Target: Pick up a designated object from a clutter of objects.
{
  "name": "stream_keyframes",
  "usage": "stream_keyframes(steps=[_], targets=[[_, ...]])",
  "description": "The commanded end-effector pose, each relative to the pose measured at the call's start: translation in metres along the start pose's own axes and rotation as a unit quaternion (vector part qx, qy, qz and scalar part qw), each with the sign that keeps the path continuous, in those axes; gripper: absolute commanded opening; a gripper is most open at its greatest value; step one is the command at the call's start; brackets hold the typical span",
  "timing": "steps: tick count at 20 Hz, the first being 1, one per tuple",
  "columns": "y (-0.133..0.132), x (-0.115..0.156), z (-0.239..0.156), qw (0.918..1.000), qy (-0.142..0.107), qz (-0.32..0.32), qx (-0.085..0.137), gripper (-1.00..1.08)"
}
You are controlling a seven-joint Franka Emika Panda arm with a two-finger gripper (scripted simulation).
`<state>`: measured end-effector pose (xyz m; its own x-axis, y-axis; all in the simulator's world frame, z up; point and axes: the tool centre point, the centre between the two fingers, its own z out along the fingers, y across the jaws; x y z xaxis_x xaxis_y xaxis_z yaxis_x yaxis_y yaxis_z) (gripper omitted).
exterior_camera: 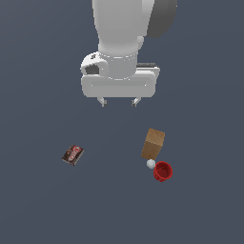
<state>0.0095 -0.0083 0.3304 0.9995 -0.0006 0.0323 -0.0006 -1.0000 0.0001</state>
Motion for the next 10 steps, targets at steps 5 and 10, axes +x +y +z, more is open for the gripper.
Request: stream_keyframes(steps=[5,10], targets=[[0.003,0.0,-0.004,0.9999,0.005,0.01,0.003,1.0],[0.009,0.0,-0.013,0.9994,0.014,0.032,0.009,1.0]])
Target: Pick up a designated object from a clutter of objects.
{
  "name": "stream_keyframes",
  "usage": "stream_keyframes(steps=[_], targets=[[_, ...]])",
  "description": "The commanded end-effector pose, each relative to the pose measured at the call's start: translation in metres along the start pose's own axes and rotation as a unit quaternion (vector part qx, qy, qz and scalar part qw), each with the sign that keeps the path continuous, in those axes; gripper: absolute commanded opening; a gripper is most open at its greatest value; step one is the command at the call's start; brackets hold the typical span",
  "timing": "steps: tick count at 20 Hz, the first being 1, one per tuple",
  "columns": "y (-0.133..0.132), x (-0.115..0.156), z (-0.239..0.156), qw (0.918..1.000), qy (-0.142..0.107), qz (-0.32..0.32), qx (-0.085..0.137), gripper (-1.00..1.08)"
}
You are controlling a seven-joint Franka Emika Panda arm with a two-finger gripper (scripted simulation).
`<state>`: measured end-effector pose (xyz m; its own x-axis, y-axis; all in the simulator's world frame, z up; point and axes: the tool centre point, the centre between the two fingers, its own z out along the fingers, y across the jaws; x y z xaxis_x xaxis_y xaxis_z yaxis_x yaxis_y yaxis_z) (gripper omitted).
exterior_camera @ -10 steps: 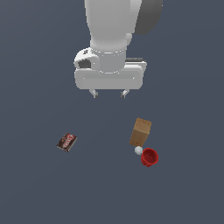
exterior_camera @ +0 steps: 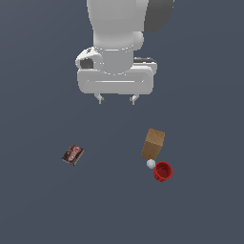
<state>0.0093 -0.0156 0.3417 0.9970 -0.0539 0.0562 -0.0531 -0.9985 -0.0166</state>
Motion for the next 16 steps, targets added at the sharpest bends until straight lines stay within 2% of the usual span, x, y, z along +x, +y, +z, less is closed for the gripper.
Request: stream_keyframes(steps=[1,9,16], targets=[[0.001,0.0,-0.002,1.0,0.003,0.006,0.002,1.0],[0.01,0.006,0.009,0.9999,0.0,0.012,0.003,1.0],[0.038,0.023,0.043,0.9994,-0.003,0.034,0.006,1.0]])
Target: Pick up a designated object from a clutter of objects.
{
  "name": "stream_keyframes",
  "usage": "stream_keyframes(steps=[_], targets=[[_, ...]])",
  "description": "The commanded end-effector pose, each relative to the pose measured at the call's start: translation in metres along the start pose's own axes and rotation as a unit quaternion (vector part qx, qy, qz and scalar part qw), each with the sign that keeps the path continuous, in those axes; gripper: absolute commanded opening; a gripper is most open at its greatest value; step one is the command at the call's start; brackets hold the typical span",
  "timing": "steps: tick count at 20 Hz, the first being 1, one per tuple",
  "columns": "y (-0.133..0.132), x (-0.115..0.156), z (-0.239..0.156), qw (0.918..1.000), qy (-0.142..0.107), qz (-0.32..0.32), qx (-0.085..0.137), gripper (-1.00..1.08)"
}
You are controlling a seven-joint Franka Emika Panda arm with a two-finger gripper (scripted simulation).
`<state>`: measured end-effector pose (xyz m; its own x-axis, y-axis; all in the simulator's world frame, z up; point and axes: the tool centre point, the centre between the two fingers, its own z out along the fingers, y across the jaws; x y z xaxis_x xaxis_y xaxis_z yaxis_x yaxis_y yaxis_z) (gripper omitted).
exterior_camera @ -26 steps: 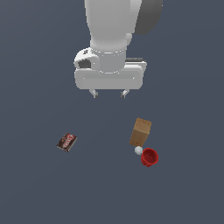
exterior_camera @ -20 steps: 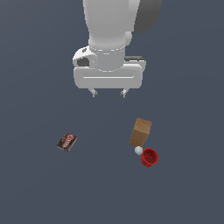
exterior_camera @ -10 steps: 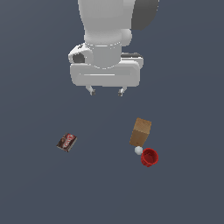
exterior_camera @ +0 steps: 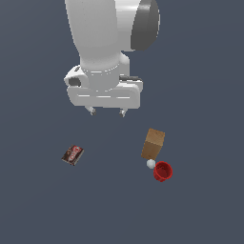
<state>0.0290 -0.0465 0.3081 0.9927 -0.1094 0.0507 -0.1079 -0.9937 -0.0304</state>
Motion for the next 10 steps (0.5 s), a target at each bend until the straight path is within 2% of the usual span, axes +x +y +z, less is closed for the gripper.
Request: stream_keyframes(steps=[1,10], targets=[[0.013,0.007,0.016,0.9999,-0.002,0.01,0.001,1.0],[0.086,0.033,0.101,0.998,-0.01,0.063,0.0,1.0]])
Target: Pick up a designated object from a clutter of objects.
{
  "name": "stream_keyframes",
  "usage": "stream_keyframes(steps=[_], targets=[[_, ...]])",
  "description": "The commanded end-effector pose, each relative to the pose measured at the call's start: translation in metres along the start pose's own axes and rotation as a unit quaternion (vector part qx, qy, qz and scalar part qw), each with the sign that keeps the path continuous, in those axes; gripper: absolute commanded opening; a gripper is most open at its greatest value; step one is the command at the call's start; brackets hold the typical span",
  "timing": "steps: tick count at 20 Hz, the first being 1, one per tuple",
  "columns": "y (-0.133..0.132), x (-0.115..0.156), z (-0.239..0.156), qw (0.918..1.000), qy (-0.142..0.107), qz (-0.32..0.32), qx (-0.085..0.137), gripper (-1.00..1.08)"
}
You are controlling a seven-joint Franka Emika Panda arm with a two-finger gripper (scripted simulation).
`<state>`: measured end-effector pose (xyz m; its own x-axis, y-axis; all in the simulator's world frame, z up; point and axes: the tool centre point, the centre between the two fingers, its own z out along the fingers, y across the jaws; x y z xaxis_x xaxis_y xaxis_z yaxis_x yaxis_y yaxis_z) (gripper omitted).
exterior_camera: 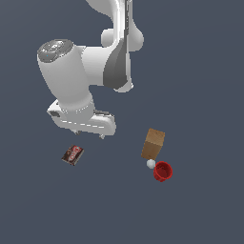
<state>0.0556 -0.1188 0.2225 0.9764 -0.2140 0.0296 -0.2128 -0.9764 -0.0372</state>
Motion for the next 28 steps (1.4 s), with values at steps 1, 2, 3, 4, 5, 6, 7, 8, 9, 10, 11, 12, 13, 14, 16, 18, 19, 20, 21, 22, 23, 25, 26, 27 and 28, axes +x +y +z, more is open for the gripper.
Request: stream_keyframes(steps=[1,2,3,4,5,6,7,8,9,10,11,12,13,14,16,18,19,20,21,22,23,25,26,27,28], targets=[[0.023,0.007,0.027,0.9999,-0.002,0.016,-0.002,1.0],[0.032,0.01,0.038,0.9997,-0.003,0.022,-0.003,1.0],[0.041,0.011,0.048,0.9996,-0.004,0.029,-0.004,1.0],[0.05,0.013,0.059,0.9994,-0.005,0.034,-0.005,1.0],[0.059,0.014,0.069,0.9992,-0.006,0.04,-0.006,1.0],[0.067,0.015,0.078,0.9989,-0.007,0.045,-0.007,1.0],[0.075,0.015,0.087,0.9987,-0.007,0.05,-0.008,1.0],[0.082,0.015,0.095,0.9984,-0.008,0.055,-0.01,1.0],[0.089,0.015,0.103,0.9982,-0.009,0.059,-0.011,1.0],[0.095,0.015,0.11,0.9979,-0.009,0.063,-0.012,1.0],[0.101,0.015,0.117,0.9977,-0.01,0.066,-0.013,1.0],[0.106,0.015,0.123,0.9974,-0.01,0.069,-0.014,1.0],[0.111,0.014,0.129,0.9972,-0.011,0.072,-0.015,1.0],[0.115,0.014,0.134,0.997,-0.011,0.075,-0.016,1.0],[0.123,0.013,0.142,0.9967,-0.012,0.079,-0.018,1.0],[0.128,0.012,0.148,0.9964,-0.013,0.082,-0.019,1.0],[0.13,0.012,0.15,0.9963,-0.013,0.083,-0.019,1.0],[0.131,0.011,0.151,0.9962,-0.013,0.083,-0.02,1.0],[0.131,0.011,0.152,0.9962,-0.013,0.084,-0.02,1.0],[0.132,0.011,0.152,0.9962,-0.013,0.084,-0.02,1.0],[0.131,0.011,0.151,0.9962,-0.014,0.084,-0.02,1.0],[0.131,0.011,0.152,0.9962,-0.014,0.084,-0.02,1.0],[0.131,0.011,0.154,0.9962,-0.014,0.084,-0.02,1.0],[0.131,0.011,0.157,0.9962,-0.014,0.084,-0.02,1.0],[0.131,0.01,0.16,0.9962,-0.014,0.084,-0.02,1.0]])
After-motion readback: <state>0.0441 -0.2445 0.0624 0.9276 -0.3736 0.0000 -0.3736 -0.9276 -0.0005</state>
